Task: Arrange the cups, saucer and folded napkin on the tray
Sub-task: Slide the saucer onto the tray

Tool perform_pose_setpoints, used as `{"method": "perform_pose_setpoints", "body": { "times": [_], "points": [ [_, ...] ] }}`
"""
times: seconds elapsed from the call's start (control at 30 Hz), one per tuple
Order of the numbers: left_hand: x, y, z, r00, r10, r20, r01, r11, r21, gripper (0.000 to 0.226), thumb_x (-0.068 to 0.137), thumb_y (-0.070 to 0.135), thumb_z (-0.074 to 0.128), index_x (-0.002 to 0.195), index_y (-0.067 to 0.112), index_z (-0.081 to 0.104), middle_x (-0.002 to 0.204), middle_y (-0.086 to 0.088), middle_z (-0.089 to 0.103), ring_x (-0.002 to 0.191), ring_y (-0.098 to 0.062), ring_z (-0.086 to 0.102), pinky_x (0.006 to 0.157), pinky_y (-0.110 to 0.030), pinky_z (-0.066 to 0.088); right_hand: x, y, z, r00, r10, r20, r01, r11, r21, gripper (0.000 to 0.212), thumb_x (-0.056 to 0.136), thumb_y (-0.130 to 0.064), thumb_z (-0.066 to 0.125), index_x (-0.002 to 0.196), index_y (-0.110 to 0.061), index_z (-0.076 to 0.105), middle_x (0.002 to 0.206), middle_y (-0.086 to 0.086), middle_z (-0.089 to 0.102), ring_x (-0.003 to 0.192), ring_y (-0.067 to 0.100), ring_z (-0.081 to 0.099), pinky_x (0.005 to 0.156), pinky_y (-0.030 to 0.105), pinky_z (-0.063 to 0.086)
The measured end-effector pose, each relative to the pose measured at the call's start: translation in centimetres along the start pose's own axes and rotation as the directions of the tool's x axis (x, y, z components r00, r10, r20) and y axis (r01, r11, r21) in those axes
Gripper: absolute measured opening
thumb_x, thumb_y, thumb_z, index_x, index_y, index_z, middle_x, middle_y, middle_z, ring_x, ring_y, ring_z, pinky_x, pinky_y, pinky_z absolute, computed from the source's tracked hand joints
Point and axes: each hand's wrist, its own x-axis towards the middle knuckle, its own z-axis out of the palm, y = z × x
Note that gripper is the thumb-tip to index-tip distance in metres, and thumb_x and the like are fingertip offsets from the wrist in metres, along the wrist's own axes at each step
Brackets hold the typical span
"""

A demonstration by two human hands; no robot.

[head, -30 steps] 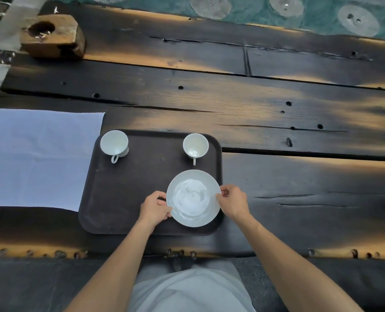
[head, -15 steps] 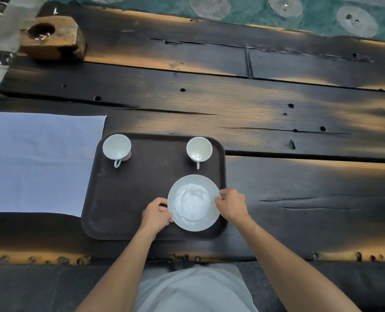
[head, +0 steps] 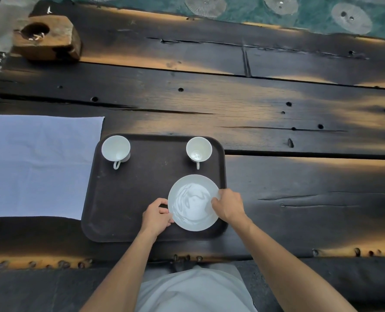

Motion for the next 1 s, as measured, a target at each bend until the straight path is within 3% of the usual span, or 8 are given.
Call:
{"method": "perform_pose_setpoints", "body": {
  "times": [0.27, 0.47, 0.63, 1.0],
  "points": [
    [0.1, -0.7, 0.0, 1.0, 0.01, -0.006, -0.01, 0.999, -0.042, 0.03, 0.087, -0.003, 0.068, 0.103, 0.022, 0.067, 0.097, -0.013, 0.073, 0.087, -0.029, 0.076, 0.073, -0.032, 0.063, -0.9, -1.1, 0.8, 1.0, 0.002, -0.027, -0.003, 0.999, -0.043, 0.031, 0.09, -0.026, 0.051, 0.109, -0.004, 0.062, 0.104, 0.014, 0.068, 0.083, 0.029, 0.053, 0.069, 0.03, 0.043],
    [0.5, -0.9, -0.1, 0.999, 0.047, -0.011, -0.047, 0.999, 0.027, 0.029, 0.089, -0.002, 0.067, 0.098, 0.026, 0.065, 0.09, -0.008, 0.074, 0.081, -0.022, 0.075, 0.08, -0.038, 0.064, -2.6, -1.4, 1.4, 0.999, -0.014, -0.041, 0.013, 0.999, -0.037, 0.036, 0.096, -0.026, 0.051, 0.121, -0.001, 0.055, 0.121, 0.016, 0.062, 0.11, 0.037, 0.059, 0.085, 0.036, 0.047],
    [0.5, -1.3, -0.3, 0.997, 0.072, -0.003, -0.071, 0.993, 0.093, 0.024, 0.091, 0.005, 0.069, 0.103, 0.026, 0.067, 0.085, -0.004, 0.075, 0.071, -0.015, 0.075, 0.082, -0.04, 0.063, -3.9, -1.3, 1.6, 0.999, -0.048, -0.01, 0.048, 0.998, -0.043, 0.041, 0.096, -0.026, 0.053, 0.129, -0.002, 0.046, 0.13, 0.017, 0.055, 0.113, 0.038, 0.058, 0.087, 0.037, 0.046],
    [-0.8, -1.6, 0.5, 0.996, 0.084, -0.005, -0.083, 0.988, 0.131, 0.04, 0.096, 0.018, 0.058, 0.135, 0.027, 0.062, 0.086, 0.004, 0.075, 0.083, -0.019, 0.074, 0.083, -0.04, 0.061, -4.5, 0.0, 1.2, 0.994, -0.094, 0.049, 0.095, 0.995, -0.008, 0.036, 0.096, -0.027, 0.052, 0.124, -0.005, 0.05, 0.126, 0.014, 0.058, 0.109, 0.036, 0.058, 0.084, 0.035, 0.046]
  ]
}}
